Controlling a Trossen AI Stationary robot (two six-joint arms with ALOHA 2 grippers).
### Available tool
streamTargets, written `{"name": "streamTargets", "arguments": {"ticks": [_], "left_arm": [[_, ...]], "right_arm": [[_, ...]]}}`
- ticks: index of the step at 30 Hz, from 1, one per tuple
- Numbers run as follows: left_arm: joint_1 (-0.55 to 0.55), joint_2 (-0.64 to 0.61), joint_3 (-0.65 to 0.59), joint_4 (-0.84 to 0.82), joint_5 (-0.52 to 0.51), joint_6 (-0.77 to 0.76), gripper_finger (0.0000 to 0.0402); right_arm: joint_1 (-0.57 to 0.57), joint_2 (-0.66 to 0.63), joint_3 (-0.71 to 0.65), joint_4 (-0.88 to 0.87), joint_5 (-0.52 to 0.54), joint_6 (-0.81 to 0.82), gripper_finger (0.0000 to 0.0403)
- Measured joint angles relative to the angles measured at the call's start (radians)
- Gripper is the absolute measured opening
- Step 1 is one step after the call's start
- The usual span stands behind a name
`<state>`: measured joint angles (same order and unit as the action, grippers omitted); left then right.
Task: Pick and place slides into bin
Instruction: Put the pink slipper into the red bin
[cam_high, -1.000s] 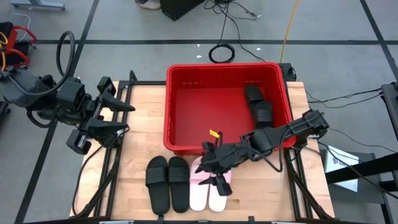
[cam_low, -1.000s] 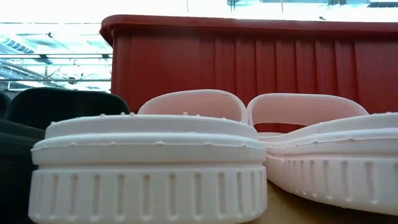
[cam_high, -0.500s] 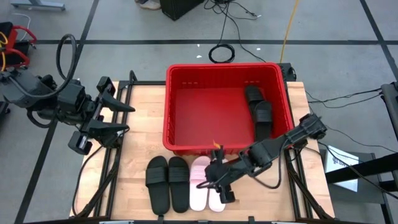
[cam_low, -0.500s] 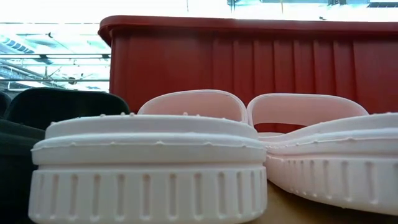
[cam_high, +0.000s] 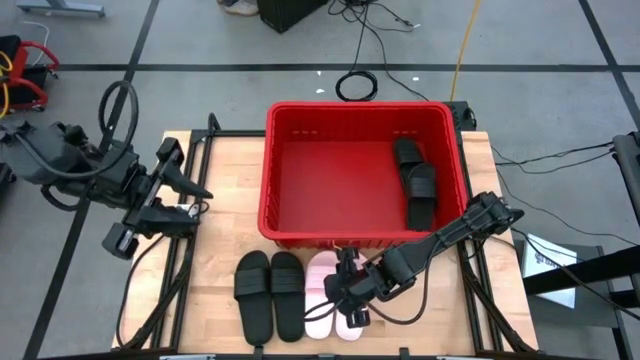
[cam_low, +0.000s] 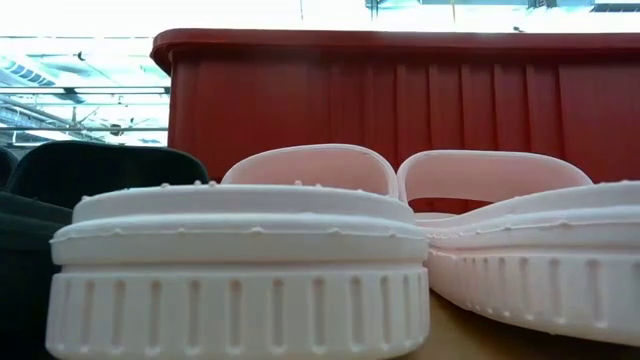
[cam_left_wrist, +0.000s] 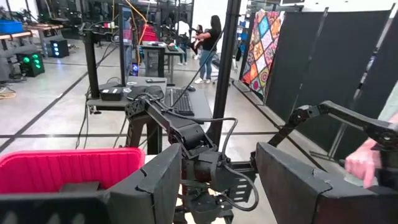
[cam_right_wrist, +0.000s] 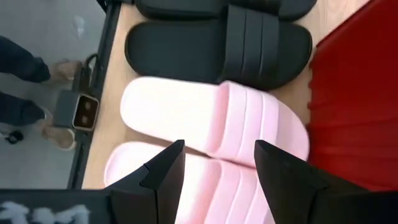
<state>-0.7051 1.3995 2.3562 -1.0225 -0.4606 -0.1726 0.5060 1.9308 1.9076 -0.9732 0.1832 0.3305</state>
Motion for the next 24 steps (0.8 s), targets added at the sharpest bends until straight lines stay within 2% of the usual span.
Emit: {"name": "streamTargets", "arguments": {"ticks": [8, 17, 24], "left_arm": [[-0.017, -0.021, 0.000, -0.001, -0.001, -0.005, 0.0205], [-0.018, -0.027, 0.000, -0.039, -0.011, 0.003, 0.0205], [-0.018, -0.027, 0.000, -0.039, -0.011, 0.010, 0.0205]], "right_arm": [[0.029, -0.002, -0.011, -0.126, 0.076, 0.070, 0.0183], [0.085, 0.000, -0.148, -0.048, 0.074, 0.172, 0.0183], [0.088, 0.000, -0.246, 0.025, 0.077, 0.236, 0.0183]]}}
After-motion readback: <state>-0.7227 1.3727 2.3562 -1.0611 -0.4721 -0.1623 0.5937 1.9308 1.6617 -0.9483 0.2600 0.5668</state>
